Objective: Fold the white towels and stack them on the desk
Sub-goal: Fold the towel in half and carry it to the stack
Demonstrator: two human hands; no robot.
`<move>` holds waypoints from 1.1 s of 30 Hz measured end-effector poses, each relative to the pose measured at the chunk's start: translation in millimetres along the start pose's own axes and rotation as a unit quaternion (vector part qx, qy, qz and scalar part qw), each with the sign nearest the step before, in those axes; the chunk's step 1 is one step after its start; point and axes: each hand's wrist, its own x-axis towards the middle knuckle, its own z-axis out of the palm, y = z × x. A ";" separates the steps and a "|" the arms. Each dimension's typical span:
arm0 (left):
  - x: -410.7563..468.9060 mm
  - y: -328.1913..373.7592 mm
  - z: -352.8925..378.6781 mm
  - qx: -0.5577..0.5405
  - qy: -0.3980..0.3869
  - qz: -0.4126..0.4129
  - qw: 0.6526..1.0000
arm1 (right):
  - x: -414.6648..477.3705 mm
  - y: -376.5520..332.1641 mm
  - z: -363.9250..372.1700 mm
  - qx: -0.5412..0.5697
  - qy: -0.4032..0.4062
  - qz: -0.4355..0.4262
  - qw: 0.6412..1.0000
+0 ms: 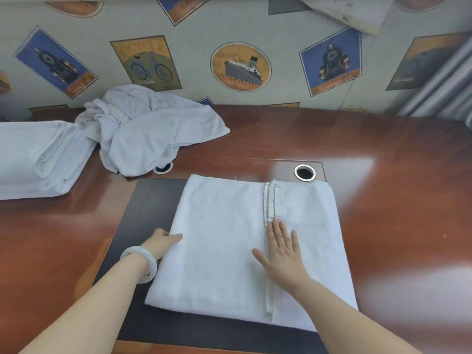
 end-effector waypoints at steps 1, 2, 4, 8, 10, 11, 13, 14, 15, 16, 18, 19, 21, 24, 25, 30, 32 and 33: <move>-7.4 2.3 -3.9 -0.083 -0.041 -0.009 0.996 | 1.0 1.7 -6.7 0.065 -0.012 0.000 0.998; -17.3 6.1 -6.7 -0.142 -0.086 -0.006 0.986 | 0.1 3.5 -16.4 0.152 -0.029 0.005 0.988; -37.8 16.0 -7.6 -0.192 -0.169 0.027 0.966 | -7.5 8.5 -36.4 0.366 -0.055 0.041 0.928; -77.7 59.9 12.9 -0.171 -0.259 0.120 0.943 | -21.8 17.2 -67.2 0.692 -0.019 0.128 0.710; -96.3 84.0 40.4 -0.134 -0.265 0.160 0.942 | -27.9 24.5 -74.8 0.770 0.025 0.152 0.619; -105.7 94.4 57.7 -0.119 -0.266 0.180 0.939 | -33.9 28.0 -78.9 0.780 0.035 0.168 0.602; -126.4 112.4 99.7 -0.103 -0.270 0.211 0.934 | -47.2 40.6 -83.6 0.771 0.056 0.202 0.601; -135.2 118.8 123.8 -0.097 -0.272 0.218 0.932 | -54.1 48.8 -85.1 0.762 0.074 0.217 0.605; -141.7 122.4 148.6 -0.088 -0.274 0.221 0.932 | -61.4 58.6 -85.8 0.752 0.095 0.235 0.609; -145.6 123.0 173.0 -0.079 -0.278 0.222 0.931 | -68.6 67.5 -87.3 0.733 0.114 0.250 0.622; -145.8 117.1 215.8 -0.026 -0.280 0.226 0.933 | -80.3 83.8 -89.2 0.672 0.128 0.287 0.670; -143.6 112.2 230.9 0.040 -0.270 0.243 0.931 | -85.0 91.1 -89.2 0.636 0.129 0.303 0.698; -134.1 100.7 244.2 0.182 -0.198 0.295 0.917 | -92.5 100.6 -89.2 0.580 0.128 0.320 0.738; -115.4 83.1 222.8 0.303 0.012 0.331 0.894 | -92.6 101.4 -86.9 0.505 0.099 0.317 0.796; -109.8 76.6 210.1 0.317 0.060 0.304 0.896 | -89.2 99.4 -84.4 0.490 0.087 0.311 0.810; -100.1 44.2 179.8 0.267 -0.041 0.186 0.945 | -53.2 89.2 -73.9 0.367 0.038 0.314 0.875; -101.2 38.8 176.8 0.294 -0.052 0.194 0.935 | -39.0 84.9 -82.2 0.334 0.029 0.297 0.894; -103.8 37.6 174.7 0.304 -0.058 0.190 0.932 | -33.8 81.1 -89.6 0.327 0.023 0.278 0.903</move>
